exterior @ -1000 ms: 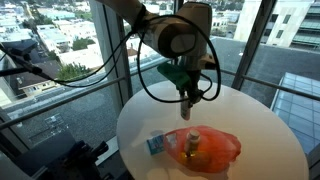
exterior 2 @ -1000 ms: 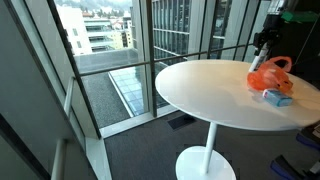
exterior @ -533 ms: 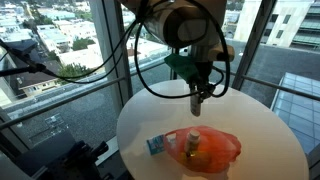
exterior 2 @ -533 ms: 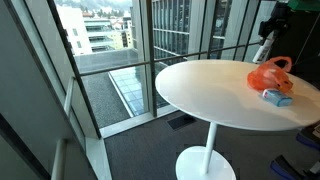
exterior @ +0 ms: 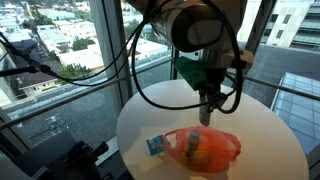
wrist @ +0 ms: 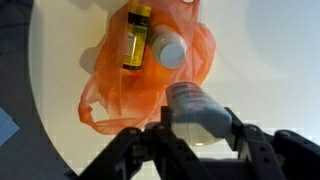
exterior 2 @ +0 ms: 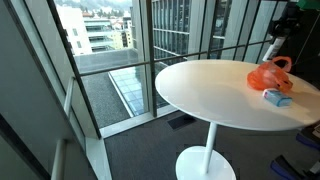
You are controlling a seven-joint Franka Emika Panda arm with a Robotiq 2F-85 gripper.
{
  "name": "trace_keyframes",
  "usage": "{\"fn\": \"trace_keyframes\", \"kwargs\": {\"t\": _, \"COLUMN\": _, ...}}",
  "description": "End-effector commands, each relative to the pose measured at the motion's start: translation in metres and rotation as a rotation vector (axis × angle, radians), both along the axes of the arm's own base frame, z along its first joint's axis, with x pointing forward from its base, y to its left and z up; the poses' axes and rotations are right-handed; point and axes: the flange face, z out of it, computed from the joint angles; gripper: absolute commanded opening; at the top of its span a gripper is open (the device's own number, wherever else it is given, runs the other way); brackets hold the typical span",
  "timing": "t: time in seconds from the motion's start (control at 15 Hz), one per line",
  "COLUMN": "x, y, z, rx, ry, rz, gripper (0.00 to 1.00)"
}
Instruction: Pick up the white bottle from the table and put it in the plastic bag
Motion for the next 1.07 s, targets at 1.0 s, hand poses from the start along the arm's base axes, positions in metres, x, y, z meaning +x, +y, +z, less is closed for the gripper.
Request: {"fn": "trace_keyframes", "kwargs": {"t": 1.0, "x": -0.001, "y": -0.035, "z": -0.037, "rx": 0.032, "ry": 0.094, "rz": -0.084, "gripper": 0.27}}
